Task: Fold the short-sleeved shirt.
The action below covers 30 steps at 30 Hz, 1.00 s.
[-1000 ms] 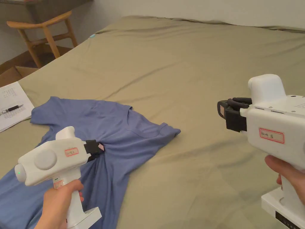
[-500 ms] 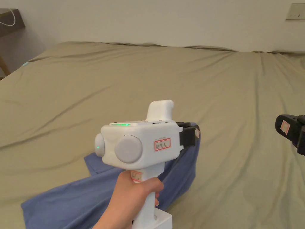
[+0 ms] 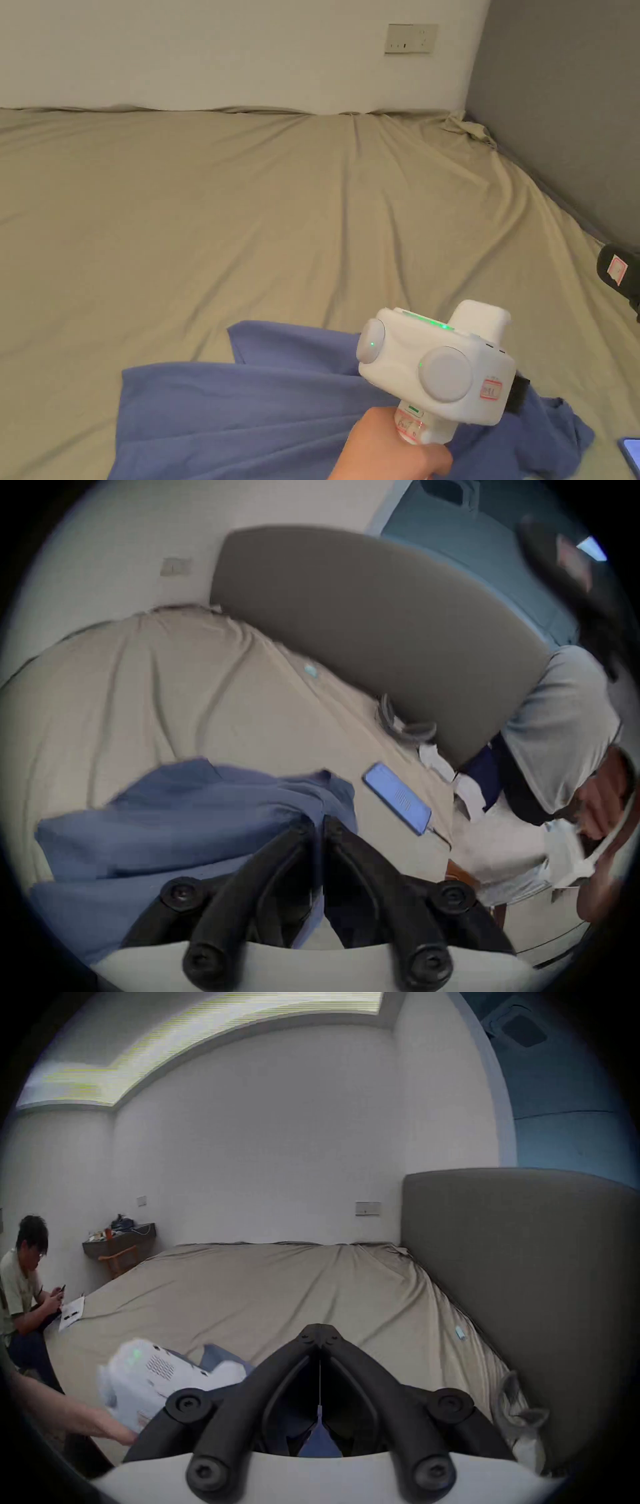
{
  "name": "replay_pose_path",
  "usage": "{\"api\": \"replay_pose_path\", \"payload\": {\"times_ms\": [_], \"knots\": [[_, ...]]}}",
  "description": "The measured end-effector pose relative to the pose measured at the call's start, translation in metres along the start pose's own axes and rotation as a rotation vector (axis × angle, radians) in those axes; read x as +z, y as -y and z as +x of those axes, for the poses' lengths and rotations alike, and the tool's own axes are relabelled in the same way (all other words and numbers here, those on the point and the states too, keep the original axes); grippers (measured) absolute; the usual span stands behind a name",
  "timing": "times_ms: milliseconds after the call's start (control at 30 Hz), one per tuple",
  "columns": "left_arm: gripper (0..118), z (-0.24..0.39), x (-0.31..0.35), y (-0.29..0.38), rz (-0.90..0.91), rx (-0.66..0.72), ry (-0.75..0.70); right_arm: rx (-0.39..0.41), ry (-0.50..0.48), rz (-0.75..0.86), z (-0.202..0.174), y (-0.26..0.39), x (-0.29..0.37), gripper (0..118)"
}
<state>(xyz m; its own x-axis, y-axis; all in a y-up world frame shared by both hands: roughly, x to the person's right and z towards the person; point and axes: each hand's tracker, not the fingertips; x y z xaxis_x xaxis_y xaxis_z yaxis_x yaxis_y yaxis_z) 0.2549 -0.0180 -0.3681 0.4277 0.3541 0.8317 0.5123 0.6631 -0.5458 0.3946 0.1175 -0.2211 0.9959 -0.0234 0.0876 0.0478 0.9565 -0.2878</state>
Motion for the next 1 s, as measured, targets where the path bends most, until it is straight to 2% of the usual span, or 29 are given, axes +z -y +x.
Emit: {"api": "replay_pose_path", "payload": {"times_ms": [67,100,133,167,200,300,400,433,500,567,600,633,667,800,867,1000], "knots": [[3,-0.004,-0.019,0.009,-0.046,0.026,0.010,-0.009,0.015,-0.013,0.008,0.007,0.000,3],[7,-0.003,-0.029,0.015,-0.074,0.039,0.014,-0.016,0.017,-0.021,0.010,0.011,0.001,3],[30,-0.002,-0.036,0.020,-0.090,0.058,-0.003,-0.024,0.017,-0.029,0.011,0.014,0.002,3],[64,-0.002,-0.042,0.025,-0.119,0.073,-0.008,-0.033,0.015,-0.039,0.014,0.016,0.001,3],[82,-0.011,-0.045,0.025,-0.158,0.102,0.001,-0.036,0.016,-0.045,0.014,0.019,0.001,3],[82,-0.005,-0.031,0.045,-0.188,0.119,0.038,-0.045,0.012,-0.053,0.014,0.021,0.004,3],[82,-0.016,0.018,0.047,-0.088,0.073,0.002,-0.054,-0.002,-0.046,0.008,0.018,0.009,3],[80,-0.019,0.043,0.052,-0.053,0.067,-0.007,-0.057,-0.010,-0.040,0.007,0.016,0.011,3],[60,-0.031,0.101,0.058,0.038,0.034,-0.047,-0.054,-0.024,-0.028,0.000,0.013,0.016,3],[39,-0.028,0.173,0.083,0.152,0.031,-0.155,-0.044,-0.032,-0.019,-0.009,0.012,0.023,3],[0,-0.034,0.201,0.088,0.190,0.064,-0.249,-0.042,-0.040,-0.013,-0.014,0.013,0.026,3],[0,-0.035,0.235,0.100,0.297,0.089,-0.352,-0.042,-0.046,-0.011,-0.018,0.015,0.029,3],[0,-0.036,0.265,0.112,0.297,0.107,-0.373,-0.041,-0.054,-0.009,-0.024,0.017,0.032,3],[0,-0.039,0.339,0.153,0.340,0.146,-0.611,-0.046,-0.087,-0.016,-0.041,0.028,0.038,3],[0,-0.050,0.361,0.168,0.369,0.195,-0.672,-0.049,-0.102,-0.024,-0.050,0.033,0.039,3],[0,-0.083,0.366,0.163,0.403,0.273,-0.691,-0.056,-0.121,-0.047,-0.059,0.039,0.036,3]]}}
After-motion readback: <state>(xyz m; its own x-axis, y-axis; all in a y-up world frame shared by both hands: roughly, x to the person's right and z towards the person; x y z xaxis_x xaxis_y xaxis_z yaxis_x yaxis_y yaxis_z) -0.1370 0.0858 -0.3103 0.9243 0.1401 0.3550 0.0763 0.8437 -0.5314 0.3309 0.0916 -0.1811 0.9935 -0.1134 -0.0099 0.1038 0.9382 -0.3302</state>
